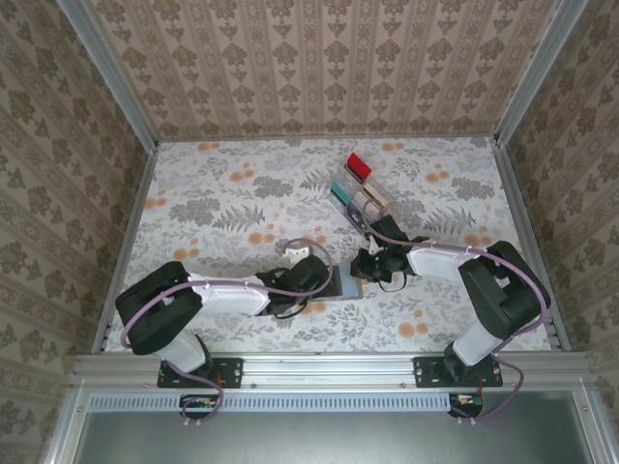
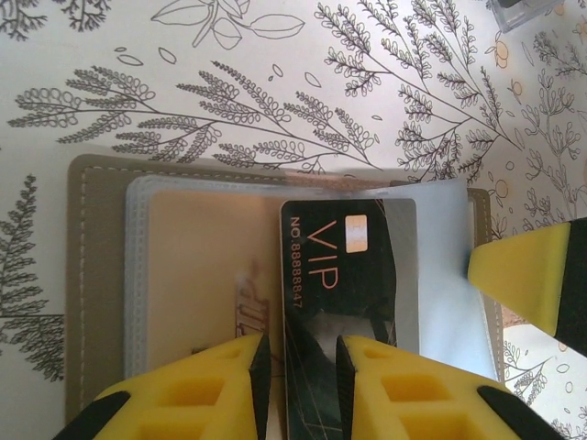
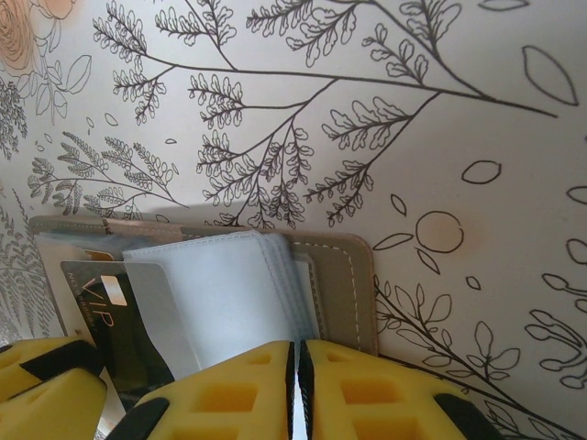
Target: Put the credit cards into the card holder
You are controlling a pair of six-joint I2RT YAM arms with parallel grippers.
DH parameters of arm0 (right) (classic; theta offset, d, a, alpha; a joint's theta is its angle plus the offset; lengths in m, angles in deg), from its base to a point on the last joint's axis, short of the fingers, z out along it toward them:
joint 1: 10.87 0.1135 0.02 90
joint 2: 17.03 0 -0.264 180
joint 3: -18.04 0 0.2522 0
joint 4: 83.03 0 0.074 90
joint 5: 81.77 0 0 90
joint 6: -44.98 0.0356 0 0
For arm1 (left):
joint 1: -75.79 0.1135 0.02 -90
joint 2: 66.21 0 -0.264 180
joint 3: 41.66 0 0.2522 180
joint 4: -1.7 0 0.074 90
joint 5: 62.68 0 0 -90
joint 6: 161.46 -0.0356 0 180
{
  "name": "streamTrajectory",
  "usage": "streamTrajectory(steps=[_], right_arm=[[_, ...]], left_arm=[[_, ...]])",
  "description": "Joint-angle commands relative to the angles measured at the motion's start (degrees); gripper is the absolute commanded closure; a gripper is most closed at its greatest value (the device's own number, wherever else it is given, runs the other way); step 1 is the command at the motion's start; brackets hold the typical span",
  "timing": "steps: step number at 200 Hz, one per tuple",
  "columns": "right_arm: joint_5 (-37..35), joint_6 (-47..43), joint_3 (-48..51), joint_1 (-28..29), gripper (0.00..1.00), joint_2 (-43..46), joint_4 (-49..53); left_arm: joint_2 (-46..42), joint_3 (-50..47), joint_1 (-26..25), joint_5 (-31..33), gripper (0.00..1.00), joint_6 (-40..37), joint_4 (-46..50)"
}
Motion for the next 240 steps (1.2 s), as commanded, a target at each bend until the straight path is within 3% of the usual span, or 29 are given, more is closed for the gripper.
streamTrajectory(steps=[1,35,98,163,240], right_arm=[[-1.3,-1.0,-0.5,-0.2,0.85,-1.3,4.4],[-1.1,-0.7,-0.3,-0.2,0.85,-0.9,4.4],[-0.9,-0.3,-0.4,-0.2,0.83,2.1,4.9],[-10.6,-3.2,-2.5,-0.3,0.77,6.6,13.5],[-8.2,-3.2,-2.8,-0.4,0.81,0.9,12.9]], left_arm=[[2.2,2.3,0.5,-1.4,0.73,-1.3,1.7],[4.2,3.8,0.5,-3.5,0.79,-1.9,0.8],[6.0,5.2,0.5,-6.0,0.8,-2.5,-0.7],[5.0,4.6,0.5,-3.7,0.78,-0.9,2.5],[-0.5,1.8,1.0,0.2,0.73,1.2,8.3]])
